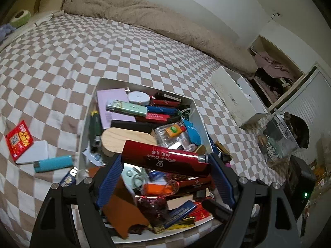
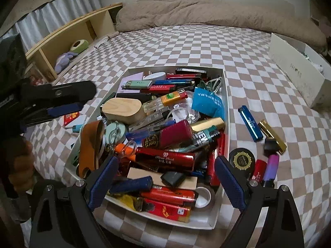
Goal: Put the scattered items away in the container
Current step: 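Carry both red lighters over the white tray and open both grippers, then withdraw both open grippers up from the white tray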
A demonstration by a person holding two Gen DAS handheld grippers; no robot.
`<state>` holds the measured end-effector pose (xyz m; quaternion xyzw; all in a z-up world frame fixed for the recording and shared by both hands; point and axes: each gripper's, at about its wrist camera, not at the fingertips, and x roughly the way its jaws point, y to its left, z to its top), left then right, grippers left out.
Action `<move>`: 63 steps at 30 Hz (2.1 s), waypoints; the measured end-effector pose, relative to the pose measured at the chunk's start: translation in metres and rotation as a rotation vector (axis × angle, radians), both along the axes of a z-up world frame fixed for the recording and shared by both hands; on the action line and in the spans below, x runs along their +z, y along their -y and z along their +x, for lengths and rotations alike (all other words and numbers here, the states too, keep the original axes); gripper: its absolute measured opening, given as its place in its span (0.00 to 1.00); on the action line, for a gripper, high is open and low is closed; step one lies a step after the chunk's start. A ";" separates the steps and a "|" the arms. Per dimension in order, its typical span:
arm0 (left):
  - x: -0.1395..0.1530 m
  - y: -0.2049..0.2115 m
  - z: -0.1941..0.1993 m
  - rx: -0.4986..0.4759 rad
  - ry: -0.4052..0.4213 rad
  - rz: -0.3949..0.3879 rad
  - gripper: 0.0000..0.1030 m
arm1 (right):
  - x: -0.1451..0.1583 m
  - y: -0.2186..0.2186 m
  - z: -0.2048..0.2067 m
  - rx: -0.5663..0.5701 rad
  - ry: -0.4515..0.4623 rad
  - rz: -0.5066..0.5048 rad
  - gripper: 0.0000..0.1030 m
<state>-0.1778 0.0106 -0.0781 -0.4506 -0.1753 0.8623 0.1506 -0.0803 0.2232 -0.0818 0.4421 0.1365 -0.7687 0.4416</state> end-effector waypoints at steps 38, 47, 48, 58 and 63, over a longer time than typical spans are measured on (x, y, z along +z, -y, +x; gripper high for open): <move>-0.003 -0.002 0.007 0.133 0.079 0.000 0.97 | 0.012 -0.018 0.007 -0.008 -0.015 -0.019 0.92; 0.006 0.008 0.019 0.149 0.035 -0.057 0.97 | 0.021 -0.022 0.010 -0.024 -0.030 -0.032 0.92; 0.006 0.009 0.020 0.151 0.030 -0.064 0.97 | 0.022 -0.022 0.011 -0.025 -0.032 -0.033 0.92; 0.016 0.017 0.039 0.129 -0.021 -0.153 1.00 | 0.030 -0.028 0.014 -0.055 -0.048 -0.038 0.92; 0.020 0.015 0.047 0.093 -0.041 -0.211 1.00 | 0.036 -0.031 0.015 -0.068 -0.061 -0.042 0.92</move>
